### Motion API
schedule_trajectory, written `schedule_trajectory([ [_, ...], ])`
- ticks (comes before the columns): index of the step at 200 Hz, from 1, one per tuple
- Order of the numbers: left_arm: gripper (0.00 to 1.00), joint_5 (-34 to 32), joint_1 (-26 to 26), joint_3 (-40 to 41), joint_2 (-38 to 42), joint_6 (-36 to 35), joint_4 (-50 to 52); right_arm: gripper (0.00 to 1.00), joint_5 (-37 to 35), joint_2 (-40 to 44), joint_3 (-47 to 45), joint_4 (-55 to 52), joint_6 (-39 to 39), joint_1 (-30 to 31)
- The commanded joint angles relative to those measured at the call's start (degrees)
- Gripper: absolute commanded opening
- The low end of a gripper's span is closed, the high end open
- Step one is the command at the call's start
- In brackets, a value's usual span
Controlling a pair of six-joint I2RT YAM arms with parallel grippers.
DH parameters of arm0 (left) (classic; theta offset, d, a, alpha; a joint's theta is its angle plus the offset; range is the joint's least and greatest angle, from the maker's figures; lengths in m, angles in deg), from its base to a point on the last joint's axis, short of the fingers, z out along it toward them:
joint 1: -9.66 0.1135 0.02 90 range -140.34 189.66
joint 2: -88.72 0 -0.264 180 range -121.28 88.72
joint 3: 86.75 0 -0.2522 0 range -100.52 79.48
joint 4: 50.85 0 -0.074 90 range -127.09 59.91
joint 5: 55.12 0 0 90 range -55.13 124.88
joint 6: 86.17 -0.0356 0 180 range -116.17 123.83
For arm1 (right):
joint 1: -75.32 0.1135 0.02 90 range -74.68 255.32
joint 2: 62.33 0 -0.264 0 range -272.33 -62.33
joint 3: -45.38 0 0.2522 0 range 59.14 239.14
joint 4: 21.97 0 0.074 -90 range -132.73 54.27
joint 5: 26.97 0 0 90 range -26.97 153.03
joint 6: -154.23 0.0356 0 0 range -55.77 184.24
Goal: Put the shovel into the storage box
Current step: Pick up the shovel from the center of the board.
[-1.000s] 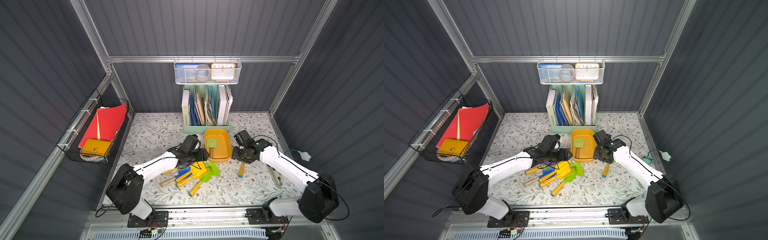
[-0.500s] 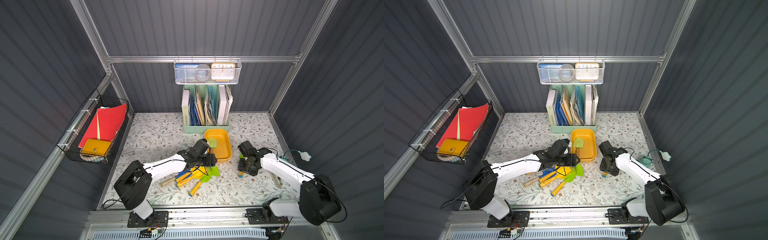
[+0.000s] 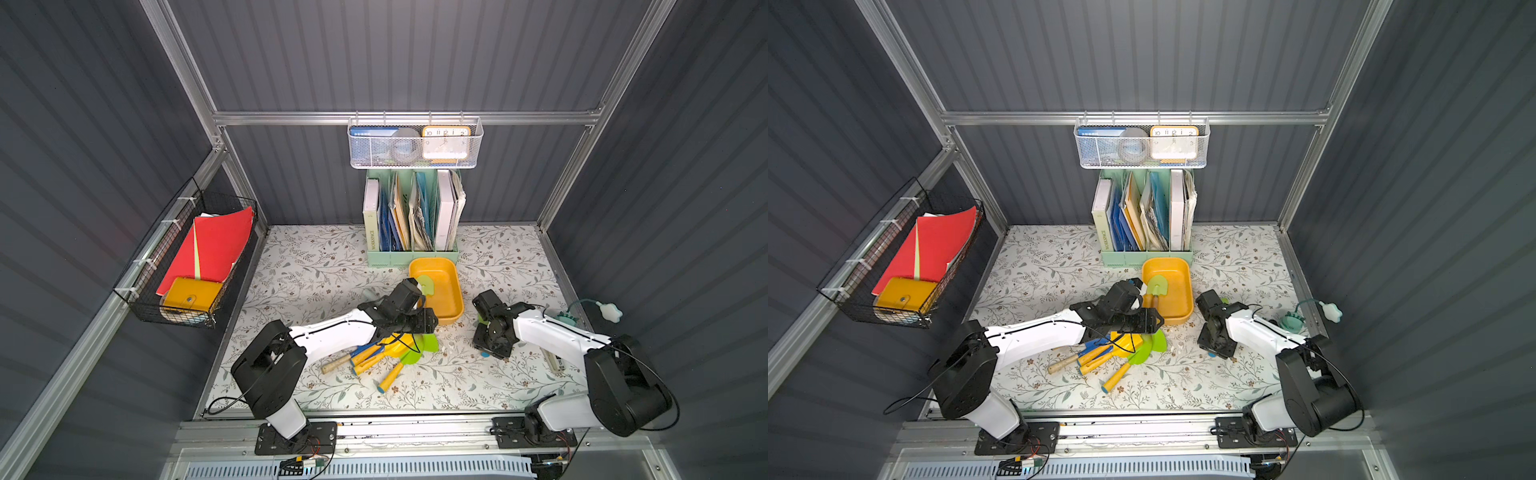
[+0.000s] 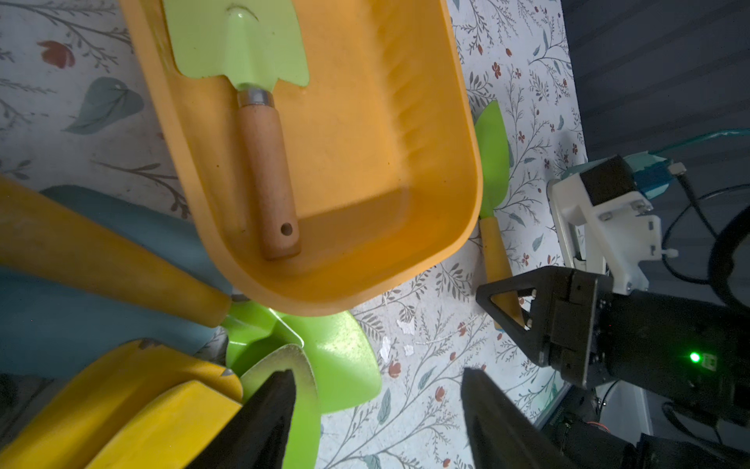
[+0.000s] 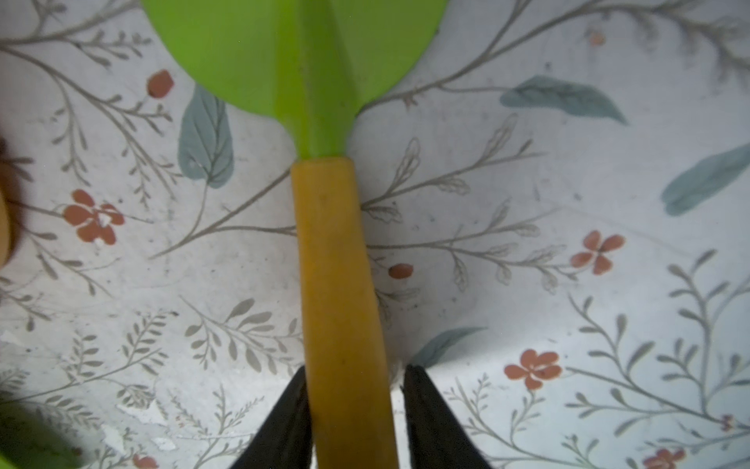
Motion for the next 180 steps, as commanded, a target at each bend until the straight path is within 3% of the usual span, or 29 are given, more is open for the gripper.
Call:
schedule_trajectory([
  [1,0.70,-0.6,-0.1,-0.8,-0.5,0.6,-0.5,0.33,-0.3,0.5,-0.6,0.1,0.7,-0.1],
  [31,0.70,-1.2,-0.2,-1.1,-0.3,0.3,-0.4,0.22,-1.3,2.8,-0.2,-1.2,0.3,-0.1],
  [75,0.70,-1.6,-0.2,-1.5,0.4,0.0,0.7,0.19,-2.7,7.9,2.6,-5.7,-0.3,-0.2],
  [118,0.71,-7.0,0.0,-1.3,3.0,1.4,4.0,0.19,0.1,13.5,8.6,-7.7,-3.5,0.1],
  [148,0.71,-9.0,0.6,0.3,5.1,2.7,5.6,0.18,1.2,12.2,15.0,-8.2,-5.9,1.9],
  [180,0.71,-9.8,1.8,2.7,7.3,3.7,6.9,0.18,2.4,4.3,22.5,-7.6,-7.9,5.2],
])
